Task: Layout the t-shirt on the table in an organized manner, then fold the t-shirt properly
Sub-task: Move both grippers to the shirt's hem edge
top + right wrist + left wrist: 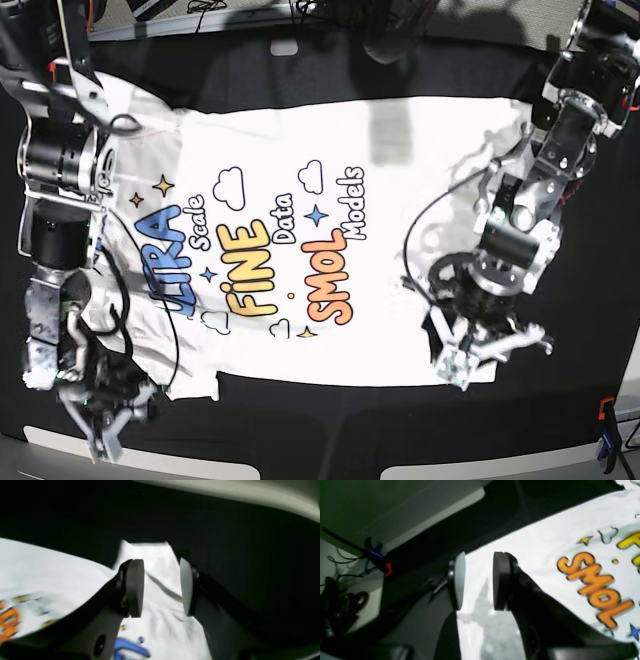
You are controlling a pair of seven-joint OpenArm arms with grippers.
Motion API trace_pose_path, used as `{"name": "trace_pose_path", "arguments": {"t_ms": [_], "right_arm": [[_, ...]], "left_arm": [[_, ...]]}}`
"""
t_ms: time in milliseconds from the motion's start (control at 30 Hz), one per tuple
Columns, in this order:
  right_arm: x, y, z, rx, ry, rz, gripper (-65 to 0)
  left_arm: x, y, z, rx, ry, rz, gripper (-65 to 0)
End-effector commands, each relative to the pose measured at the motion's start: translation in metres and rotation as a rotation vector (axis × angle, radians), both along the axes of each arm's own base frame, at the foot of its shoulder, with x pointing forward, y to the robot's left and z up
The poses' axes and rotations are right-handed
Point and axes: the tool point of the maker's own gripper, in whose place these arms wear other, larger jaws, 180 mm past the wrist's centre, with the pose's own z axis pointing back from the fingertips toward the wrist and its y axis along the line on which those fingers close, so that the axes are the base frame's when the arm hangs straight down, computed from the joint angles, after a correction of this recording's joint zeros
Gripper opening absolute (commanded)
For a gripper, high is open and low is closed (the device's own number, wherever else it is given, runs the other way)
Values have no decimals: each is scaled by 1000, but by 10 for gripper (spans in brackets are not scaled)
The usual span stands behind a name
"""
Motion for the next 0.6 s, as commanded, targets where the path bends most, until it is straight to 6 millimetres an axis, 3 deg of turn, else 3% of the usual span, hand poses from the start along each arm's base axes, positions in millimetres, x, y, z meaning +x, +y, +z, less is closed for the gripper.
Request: {"name": "trace_pose_path", "arguments": {"t_ms": [0, 133, 300, 400, 567], "right_arm": [[8, 8, 43, 9, -95, 48, -432], [-18, 38, 70, -22, -114, 185, -432], [-67, 51, 73, -94, -128, 227, -432], [-102, 49, 59, -111, -126, 222, -432], [-166, 41, 14, -156, -33, 203, -432]], "left_arm": [[3, 2, 15, -10, -53, 9, -478], [-14, 8, -14, 11, 15, 11, -478], [-47, 24, -56, 64, 123, 11, -478], [-74, 29, -71, 95, 160, -9, -478], [-119, 21, -77, 111, 183, -52, -478]]}}
